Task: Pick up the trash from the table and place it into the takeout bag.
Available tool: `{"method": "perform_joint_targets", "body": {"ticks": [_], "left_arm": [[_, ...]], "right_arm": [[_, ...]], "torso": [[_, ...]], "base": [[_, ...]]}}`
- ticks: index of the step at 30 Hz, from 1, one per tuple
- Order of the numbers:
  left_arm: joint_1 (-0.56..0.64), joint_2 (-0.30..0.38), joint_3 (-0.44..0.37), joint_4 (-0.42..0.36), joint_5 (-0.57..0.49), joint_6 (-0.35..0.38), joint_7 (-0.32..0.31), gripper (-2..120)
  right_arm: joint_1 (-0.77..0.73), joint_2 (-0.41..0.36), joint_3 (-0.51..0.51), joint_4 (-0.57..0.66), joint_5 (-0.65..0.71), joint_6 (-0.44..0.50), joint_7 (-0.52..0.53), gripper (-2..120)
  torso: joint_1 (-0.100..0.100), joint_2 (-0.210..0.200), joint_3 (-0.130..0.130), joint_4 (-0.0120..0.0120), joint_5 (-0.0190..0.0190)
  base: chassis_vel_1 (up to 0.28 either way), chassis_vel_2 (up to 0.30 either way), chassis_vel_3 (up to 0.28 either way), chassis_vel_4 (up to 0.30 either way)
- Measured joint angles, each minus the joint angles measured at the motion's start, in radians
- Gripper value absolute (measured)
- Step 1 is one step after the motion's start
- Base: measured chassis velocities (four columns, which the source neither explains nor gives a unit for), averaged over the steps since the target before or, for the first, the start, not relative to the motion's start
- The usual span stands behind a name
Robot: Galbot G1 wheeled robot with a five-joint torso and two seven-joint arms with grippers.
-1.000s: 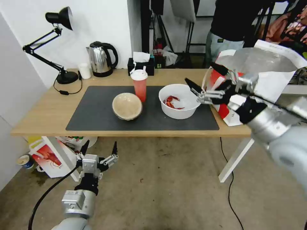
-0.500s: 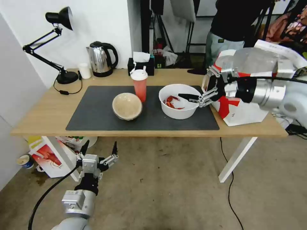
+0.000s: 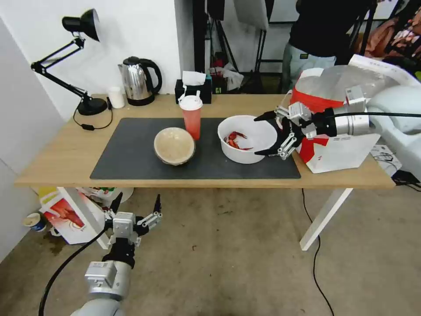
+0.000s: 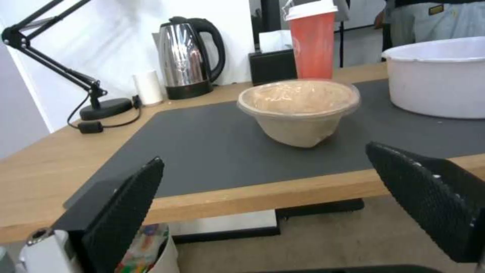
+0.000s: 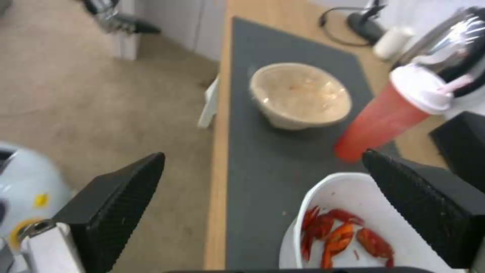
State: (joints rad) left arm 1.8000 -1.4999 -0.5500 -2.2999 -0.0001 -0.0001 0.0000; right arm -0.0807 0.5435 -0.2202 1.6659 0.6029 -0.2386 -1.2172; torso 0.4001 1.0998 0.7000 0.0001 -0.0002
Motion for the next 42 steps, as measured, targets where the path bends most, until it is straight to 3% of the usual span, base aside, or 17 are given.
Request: {"method": "perform_joint_targets", "body": {"ticks": [7, 42], "left_arm": [[0.000, 0.000, 0.000, 0.000, 0.000, 0.000, 0.000, 100], [0.000, 0.000, 0.000, 0.000, 0.000, 0.000, 0.000, 100]], "right_arm": [[0.105, 0.008, -0.087, -0.065, -0.001, 0.012, -0.116, 100], [0.164, 0.094, -0.216, -0.155, -0.057, -0.010, -0.117, 100]], "torso": [[0.000, 0.000, 0.000, -0.0002, 0.0002], [0.000, 0.000, 0.000, -0.0001, 0.0001]], "base": [[0.000, 0.000, 0.000, 0.000], [0.000, 0.000, 0.000, 0.000]]}}
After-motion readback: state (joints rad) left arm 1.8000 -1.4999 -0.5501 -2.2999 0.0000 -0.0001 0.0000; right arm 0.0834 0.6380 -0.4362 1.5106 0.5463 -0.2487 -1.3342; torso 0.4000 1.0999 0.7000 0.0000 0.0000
